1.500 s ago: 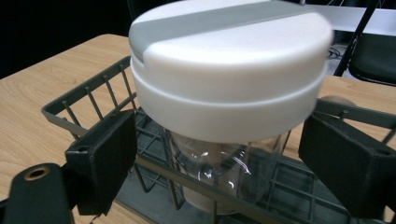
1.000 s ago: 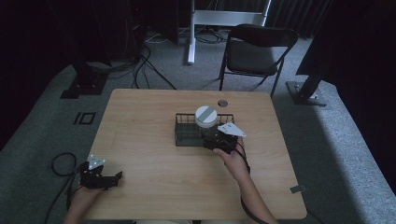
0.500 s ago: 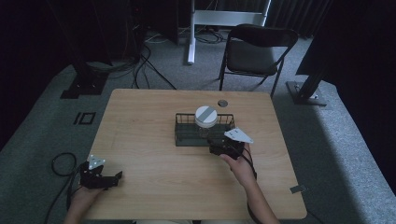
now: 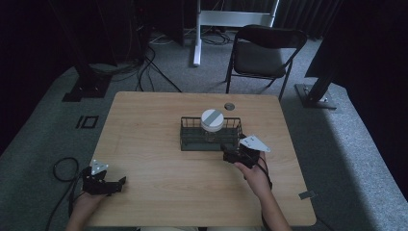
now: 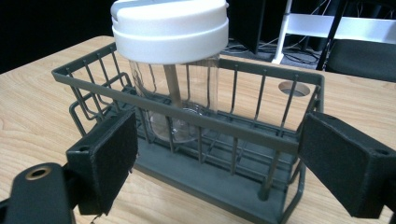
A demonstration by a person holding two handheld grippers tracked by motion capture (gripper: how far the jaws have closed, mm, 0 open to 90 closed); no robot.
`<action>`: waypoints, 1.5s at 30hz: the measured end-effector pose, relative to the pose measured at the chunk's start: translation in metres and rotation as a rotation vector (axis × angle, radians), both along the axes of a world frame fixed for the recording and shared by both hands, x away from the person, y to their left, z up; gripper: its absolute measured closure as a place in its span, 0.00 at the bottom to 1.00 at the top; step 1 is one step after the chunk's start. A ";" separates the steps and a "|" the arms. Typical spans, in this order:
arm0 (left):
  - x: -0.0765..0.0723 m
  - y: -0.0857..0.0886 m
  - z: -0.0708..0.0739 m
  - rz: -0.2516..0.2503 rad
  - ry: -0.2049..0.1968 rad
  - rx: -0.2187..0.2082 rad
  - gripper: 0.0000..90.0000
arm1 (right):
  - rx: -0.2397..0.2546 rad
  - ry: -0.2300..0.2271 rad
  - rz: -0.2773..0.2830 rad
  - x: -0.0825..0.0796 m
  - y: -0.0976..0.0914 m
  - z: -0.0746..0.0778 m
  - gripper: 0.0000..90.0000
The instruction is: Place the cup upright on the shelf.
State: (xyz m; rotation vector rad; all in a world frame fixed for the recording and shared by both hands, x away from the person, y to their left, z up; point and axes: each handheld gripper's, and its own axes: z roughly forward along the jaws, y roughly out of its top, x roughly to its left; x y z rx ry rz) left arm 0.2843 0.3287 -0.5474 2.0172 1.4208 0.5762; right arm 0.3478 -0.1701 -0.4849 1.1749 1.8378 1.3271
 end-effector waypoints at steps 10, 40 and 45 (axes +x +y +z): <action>0.000 0.000 0.000 0.000 0.000 0.000 0.01 | -0.015 0.020 -0.007 -0.008 -0.011 -0.011 0.13; 0.000 0.000 0.000 0.002 0.000 0.001 0.01 | -0.059 0.143 -0.048 -0.014 -0.046 -0.045 0.13; 0.000 0.000 0.000 0.002 0.000 0.000 0.01 | -0.067 0.179 -0.059 -0.014 -0.055 -0.049 0.13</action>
